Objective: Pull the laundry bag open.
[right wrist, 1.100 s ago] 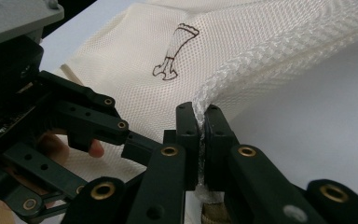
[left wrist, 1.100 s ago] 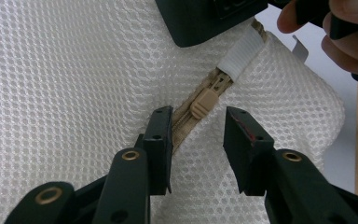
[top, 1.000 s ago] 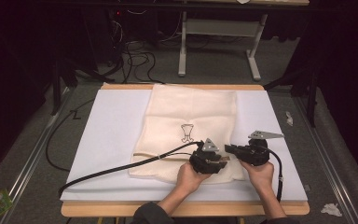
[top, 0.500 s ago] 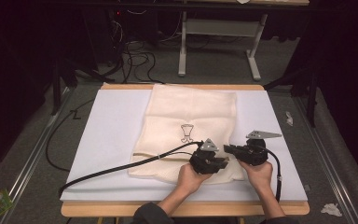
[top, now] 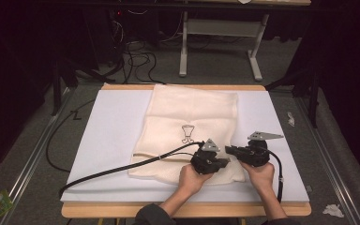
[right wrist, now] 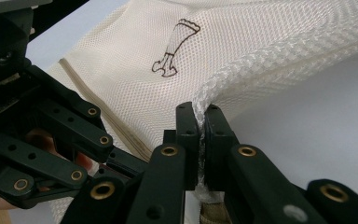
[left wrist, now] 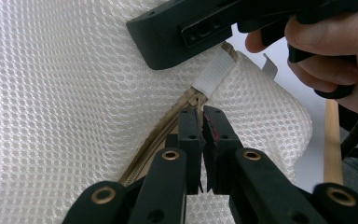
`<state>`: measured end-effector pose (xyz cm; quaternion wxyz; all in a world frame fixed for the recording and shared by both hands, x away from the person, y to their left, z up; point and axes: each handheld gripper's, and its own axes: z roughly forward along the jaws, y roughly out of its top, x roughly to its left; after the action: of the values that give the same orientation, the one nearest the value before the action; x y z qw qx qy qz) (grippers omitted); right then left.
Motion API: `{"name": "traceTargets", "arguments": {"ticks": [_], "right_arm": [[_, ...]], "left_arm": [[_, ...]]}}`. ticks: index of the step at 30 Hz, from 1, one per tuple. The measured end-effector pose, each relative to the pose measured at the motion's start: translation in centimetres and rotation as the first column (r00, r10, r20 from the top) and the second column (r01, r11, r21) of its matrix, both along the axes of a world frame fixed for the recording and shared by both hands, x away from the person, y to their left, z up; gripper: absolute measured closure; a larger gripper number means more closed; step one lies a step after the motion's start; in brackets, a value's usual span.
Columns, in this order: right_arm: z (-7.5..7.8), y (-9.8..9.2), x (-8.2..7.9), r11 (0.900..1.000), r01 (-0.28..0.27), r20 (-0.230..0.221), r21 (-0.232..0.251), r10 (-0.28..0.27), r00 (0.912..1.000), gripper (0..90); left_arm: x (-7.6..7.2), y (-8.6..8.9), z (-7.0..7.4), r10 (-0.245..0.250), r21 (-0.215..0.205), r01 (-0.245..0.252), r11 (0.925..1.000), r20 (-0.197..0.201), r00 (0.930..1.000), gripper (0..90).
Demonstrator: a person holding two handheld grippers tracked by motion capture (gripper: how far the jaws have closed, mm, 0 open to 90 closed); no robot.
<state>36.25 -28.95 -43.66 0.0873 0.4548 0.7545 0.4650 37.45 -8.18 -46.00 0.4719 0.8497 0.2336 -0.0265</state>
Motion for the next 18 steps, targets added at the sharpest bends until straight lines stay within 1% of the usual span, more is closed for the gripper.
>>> {"name": "traceTargets", "arguments": {"ticks": [4, 7, 10, 18], "right_arm": [[-0.15, -0.15, -0.07, 1.0, -0.006, 0.005, -0.001, 0.006, 1.0, 87.9], [-0.2, -0.45, -0.21, 1.0, -0.003, 0.007, -0.001, 0.003, 1.0, 87.9], [-0.33, -0.64, -0.27, 1.0, -0.003, 0.001, -0.002, 0.003, 1.0, 87.9], [-0.33, -0.63, -0.34, 1.0, -0.011, 0.004, -0.009, 0.011, 0.9999, 88.0]], "left_arm": [[-0.16, 0.08, 0.09, -0.002, 0.009, 0.002, 1.0, 0.01, 1.0, 86.7], [-0.22, 0.23, 0.33, -0.008, 0.017, 0.007, 0.9998, 0.027, 0.9996, 86.8], [-0.16, 0.32, 0.38, -0.011, 0.026, 0.011, 0.9996, 0.028, 0.9995, 86.9], [-0.21, 0.51, 0.63, -0.012, 0.041, 0.011, 0.9991, 0.033, 0.9994, 87.0]]}}
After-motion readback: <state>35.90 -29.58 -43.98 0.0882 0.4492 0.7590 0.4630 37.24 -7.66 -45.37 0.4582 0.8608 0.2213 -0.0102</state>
